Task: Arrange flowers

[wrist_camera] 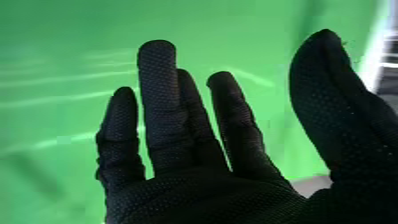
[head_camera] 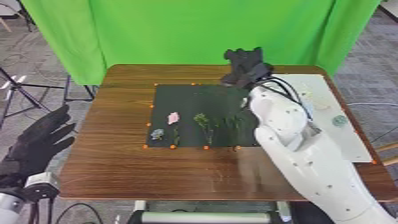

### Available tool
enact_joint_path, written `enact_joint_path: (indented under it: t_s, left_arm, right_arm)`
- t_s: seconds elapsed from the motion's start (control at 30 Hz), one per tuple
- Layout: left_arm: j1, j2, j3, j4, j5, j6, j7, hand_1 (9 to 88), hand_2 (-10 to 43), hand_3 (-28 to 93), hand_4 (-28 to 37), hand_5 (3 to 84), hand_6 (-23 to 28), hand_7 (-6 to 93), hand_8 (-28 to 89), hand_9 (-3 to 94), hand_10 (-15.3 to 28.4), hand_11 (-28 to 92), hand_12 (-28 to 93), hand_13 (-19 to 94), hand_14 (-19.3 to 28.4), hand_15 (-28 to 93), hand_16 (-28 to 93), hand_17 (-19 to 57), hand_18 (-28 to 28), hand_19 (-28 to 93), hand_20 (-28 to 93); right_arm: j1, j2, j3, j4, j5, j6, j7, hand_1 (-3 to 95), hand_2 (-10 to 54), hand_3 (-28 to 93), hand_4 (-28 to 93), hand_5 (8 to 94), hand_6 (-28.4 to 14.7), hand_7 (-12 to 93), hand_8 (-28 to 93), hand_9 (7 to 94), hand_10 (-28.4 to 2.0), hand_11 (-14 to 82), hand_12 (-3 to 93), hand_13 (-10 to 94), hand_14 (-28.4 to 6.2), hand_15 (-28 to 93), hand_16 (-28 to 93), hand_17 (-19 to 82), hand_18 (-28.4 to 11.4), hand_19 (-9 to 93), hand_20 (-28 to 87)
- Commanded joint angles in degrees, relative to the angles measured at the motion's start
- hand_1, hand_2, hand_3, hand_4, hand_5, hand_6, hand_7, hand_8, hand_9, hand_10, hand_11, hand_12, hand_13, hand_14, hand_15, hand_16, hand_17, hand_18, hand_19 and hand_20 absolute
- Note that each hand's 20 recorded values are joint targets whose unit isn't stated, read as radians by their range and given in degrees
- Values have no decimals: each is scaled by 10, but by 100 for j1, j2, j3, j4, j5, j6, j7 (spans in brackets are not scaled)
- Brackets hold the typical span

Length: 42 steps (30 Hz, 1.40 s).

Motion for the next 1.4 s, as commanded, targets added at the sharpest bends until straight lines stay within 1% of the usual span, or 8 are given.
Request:
enact_joint_path:
  t_s: [0.03,0.4,0.87,1.03,1.1,1.2,1.3,1.4]
  left_arm:
    - [78,-76,-27,-54,10,64,22,231,-15,699,-278,221,7,172,-84,178,89,82,222,130,110,140,87,-126,186,361,85]
    - [50,-105,14,-38,10,69,19,230,-15,699,-279,222,7,171,-83,177,88,81,221,129,110,141,87,-126,186,361,84]
    - [12,-115,58,-15,11,76,42,230,-15,700,-279,220,6,173,-84,177,88,80,222,129,110,143,86,-127,186,361,84]
    - [18,-107,48,-7,2,80,49,229,-14,700,-279,220,6,173,-84,177,89,80,222,130,110,143,86,-127,186,362,84]
    - [6,-112,53,-3,6,70,43,229,-15,700,-279,220,6,173,-84,178,89,80,221,130,111,143,86,-127,186,361,84]
    - [8,-102,55,-1,9,74,31,230,-15,700,-280,221,7,172,-84,177,89,82,222,130,110,142,85,-127,187,362,84]
    - [12,-103,39,2,12,57,36,230,-14,700,-280,221,7,172,-83,177,89,83,222,130,111,143,86,-127,187,362,84]
    - [18,-77,37,7,4,51,46,230,-14,700,-280,221,6,171,-84,177,89,83,221,130,111,142,85,-127,187,362,84]
  right_arm:
    - [-1003,1192,850,174,-67,6,1230,280,-81,864,-274,340,-53,266,-115,390,-157,181,237,443,-98,581,193,97,-208,693,496]
    - [-2043,1304,2034,-77,304,-342,1979,265,-95,831,-282,345,-83,230,-93,395,-181,175,228,443,-116,603,193,105,-221,714,498]
    - [-2036,1278,2240,655,454,-627,2319,265,-95,830,-283,371,-88,238,-91,431,-173,223,234,462,-110,606,189,108,-221,712,496]
    - [-2100,1304,2245,819,446,-481,2196,275,-95,838,-282,391,-80,251,-97,452,-165,238,231,485,-102,604,191,116,-220,713,493]
    - [-2197,1318,2261,879,292,-192,2003,284,-95,844,-282,402,-72,260,-103,476,-156,254,232,508,-96,604,194,120,-220,714,492]
    - [-2263,1341,2175,997,87,308,1729,352,-94,846,-280,488,-16,343,-159,584,-102,362,262,601,-71,630,224,145,-210,724,491]
    - [-2302,1332,2164,984,83,525,1572,469,-94,792,-282,573,16,468,-19,752,-64,242,464,695,-46,630,301,201,-202,752,492]
    - [-2377,1338,2215,876,99,586,1530,520,-94,785,-282,661,32,497,14,844,-53,242,519,765,-33,639,296,240,-199,769,492]
